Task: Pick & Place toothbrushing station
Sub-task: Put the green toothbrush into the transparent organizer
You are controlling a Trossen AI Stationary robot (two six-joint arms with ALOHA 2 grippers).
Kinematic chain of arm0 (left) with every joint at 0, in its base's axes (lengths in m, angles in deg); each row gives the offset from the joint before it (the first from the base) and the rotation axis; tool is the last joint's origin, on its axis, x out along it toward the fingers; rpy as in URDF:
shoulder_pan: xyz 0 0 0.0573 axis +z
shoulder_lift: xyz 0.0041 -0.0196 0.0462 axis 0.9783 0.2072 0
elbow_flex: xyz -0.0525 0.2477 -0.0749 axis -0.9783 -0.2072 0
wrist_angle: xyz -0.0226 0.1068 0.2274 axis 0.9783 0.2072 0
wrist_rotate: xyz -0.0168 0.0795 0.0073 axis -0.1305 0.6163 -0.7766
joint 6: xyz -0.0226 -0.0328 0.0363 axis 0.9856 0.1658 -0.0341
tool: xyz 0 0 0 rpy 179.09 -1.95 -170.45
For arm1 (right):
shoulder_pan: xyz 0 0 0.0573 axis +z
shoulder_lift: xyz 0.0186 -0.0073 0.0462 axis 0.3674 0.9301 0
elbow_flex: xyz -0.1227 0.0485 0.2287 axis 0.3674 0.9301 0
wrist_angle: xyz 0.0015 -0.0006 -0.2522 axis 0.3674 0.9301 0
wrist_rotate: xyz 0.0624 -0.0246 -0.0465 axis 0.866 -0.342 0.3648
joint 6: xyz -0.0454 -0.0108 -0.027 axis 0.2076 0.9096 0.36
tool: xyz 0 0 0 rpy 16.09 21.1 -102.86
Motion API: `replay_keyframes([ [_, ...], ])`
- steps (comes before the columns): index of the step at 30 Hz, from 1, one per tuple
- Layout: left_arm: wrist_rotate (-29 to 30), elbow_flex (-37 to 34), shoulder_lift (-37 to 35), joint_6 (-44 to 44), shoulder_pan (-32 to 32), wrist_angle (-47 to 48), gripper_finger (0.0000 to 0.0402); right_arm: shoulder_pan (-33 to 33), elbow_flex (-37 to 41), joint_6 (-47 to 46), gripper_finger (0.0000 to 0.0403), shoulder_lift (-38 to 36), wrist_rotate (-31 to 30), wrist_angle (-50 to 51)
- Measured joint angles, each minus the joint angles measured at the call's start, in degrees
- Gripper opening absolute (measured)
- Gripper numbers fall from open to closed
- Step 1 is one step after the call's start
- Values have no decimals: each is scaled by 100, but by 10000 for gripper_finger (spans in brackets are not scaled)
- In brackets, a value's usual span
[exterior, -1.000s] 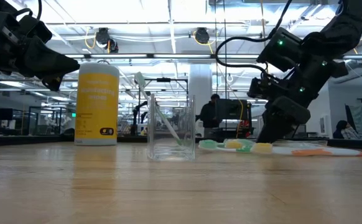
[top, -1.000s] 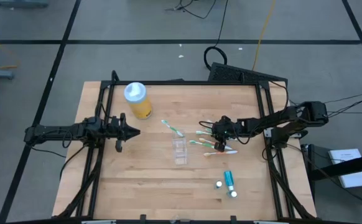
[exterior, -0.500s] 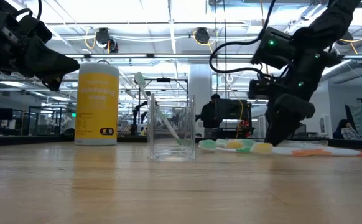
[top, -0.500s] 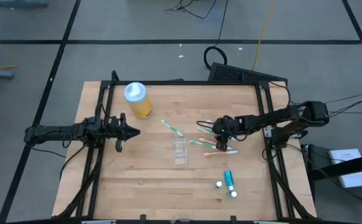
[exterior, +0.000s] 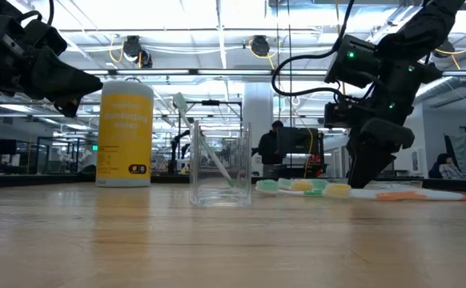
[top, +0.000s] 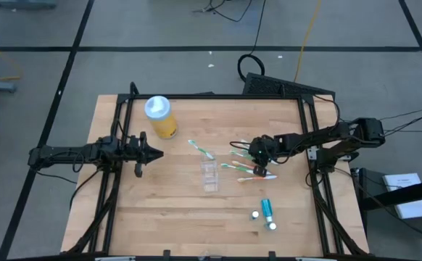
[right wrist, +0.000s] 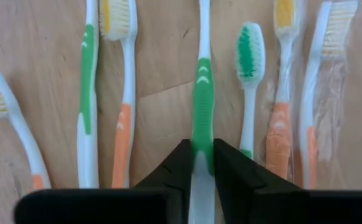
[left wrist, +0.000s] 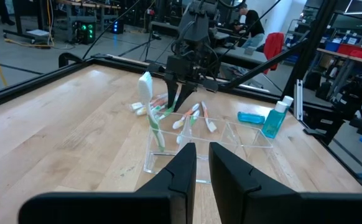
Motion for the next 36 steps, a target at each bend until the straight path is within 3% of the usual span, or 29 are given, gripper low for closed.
replay_keyframes([
  [13,1,0,0,0,0,-1,49,21,31,271,9,-129,106,-370],
  [27,-1,0,0,-1,0,0,49,19,56,349,6,-1529,-6,-458],
  [36,-1,0,0,1,2,-2,49,21,45,162,10,-1369,-25,-705],
])
